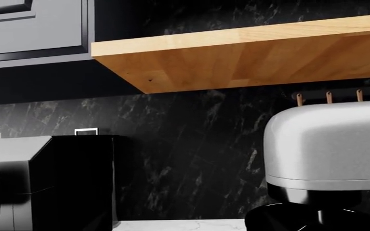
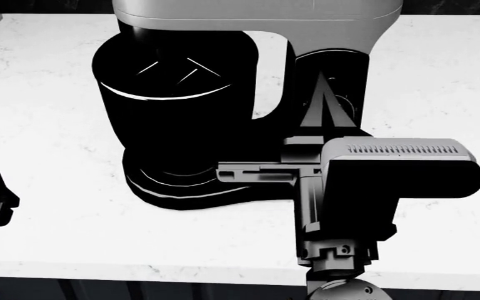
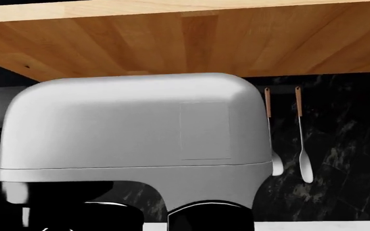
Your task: Open the stand mixer head.
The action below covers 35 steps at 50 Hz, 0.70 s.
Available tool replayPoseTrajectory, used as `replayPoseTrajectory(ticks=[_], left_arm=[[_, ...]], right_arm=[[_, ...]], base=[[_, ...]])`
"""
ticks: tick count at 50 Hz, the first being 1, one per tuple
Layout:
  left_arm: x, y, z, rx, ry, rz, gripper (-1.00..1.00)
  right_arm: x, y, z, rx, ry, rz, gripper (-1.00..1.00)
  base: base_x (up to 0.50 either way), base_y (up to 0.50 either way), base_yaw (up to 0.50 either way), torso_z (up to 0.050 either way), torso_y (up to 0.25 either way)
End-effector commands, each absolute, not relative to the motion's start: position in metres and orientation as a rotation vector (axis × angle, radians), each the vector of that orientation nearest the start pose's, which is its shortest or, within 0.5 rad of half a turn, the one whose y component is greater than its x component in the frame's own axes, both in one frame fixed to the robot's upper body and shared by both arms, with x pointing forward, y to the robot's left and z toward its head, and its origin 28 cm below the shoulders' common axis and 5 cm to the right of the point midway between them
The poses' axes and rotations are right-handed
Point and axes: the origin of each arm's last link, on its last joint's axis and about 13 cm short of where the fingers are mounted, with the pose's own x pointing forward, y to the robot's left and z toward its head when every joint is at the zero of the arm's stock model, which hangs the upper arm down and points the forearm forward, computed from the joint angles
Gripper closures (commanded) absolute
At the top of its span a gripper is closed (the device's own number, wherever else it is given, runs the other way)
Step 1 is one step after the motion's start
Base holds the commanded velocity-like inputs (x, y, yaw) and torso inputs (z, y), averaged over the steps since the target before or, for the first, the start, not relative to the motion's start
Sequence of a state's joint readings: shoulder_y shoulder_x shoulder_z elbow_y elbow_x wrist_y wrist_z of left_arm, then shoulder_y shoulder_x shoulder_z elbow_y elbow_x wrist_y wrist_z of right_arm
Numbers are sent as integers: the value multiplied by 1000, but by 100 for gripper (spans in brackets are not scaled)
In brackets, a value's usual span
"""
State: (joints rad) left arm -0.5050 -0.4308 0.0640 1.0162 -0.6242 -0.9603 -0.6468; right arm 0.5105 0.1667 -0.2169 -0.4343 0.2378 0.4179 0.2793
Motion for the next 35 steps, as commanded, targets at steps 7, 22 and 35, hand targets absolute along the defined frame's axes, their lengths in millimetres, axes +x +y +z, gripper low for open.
replayPoseTrajectory(ticks=[7,22,35], left_arm=[[190,215,232,47,-482,69,-100],[191,216,230,47,-479,71,-100],[185,218,230,46,-477,73,-100]], right_arm=[[281,-79,173,16,-435,18,100],[287,-80,177,4,-447,0,100],[295,-83,179,-3,-448,-25,100]], base=[[0,0,0,0,0],[0,0,0,0,0],[0,0,0,0,0]])
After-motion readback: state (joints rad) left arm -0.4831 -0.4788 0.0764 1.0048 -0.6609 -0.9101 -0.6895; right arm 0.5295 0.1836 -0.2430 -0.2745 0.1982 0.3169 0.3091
